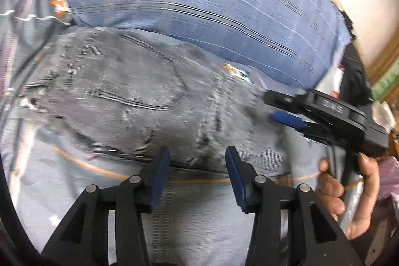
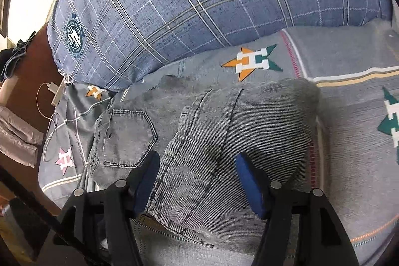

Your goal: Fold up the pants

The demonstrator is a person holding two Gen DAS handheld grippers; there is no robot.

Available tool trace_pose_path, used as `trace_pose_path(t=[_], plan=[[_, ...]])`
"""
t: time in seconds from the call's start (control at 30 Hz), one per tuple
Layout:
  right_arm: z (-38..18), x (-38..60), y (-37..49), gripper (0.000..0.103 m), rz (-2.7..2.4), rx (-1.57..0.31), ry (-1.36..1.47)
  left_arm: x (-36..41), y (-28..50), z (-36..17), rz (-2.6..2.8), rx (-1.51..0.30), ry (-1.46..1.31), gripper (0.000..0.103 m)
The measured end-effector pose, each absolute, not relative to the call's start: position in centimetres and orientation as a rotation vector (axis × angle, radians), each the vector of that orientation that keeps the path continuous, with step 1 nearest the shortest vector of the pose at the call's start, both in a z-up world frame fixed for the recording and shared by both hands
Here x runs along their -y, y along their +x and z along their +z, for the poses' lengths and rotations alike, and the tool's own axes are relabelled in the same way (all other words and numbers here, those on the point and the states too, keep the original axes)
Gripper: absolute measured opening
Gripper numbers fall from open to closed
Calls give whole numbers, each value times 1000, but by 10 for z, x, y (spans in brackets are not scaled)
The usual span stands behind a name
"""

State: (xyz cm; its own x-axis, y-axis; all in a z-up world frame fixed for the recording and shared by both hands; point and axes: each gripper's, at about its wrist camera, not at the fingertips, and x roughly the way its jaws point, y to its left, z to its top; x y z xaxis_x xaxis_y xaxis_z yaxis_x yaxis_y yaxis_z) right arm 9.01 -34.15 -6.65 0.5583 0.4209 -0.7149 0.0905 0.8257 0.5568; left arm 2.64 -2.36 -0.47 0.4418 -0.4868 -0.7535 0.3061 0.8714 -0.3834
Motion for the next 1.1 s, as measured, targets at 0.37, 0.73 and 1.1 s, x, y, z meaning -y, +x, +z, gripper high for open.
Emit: trace_pose_path(t=[0.37, 0.73, 1.1], plan=[[-42, 337, 74, 81, 295, -891, 616, -33, 11, 34, -245, -951, -254, 58], [-64, 356, 78, 82, 362, -960, 772, -15, 17, 99, -246, -993, -285, 62], [-39, 353, 67, 82, 271, -888, 612, -6, 44, 79, -299, -1005, -335, 67]])
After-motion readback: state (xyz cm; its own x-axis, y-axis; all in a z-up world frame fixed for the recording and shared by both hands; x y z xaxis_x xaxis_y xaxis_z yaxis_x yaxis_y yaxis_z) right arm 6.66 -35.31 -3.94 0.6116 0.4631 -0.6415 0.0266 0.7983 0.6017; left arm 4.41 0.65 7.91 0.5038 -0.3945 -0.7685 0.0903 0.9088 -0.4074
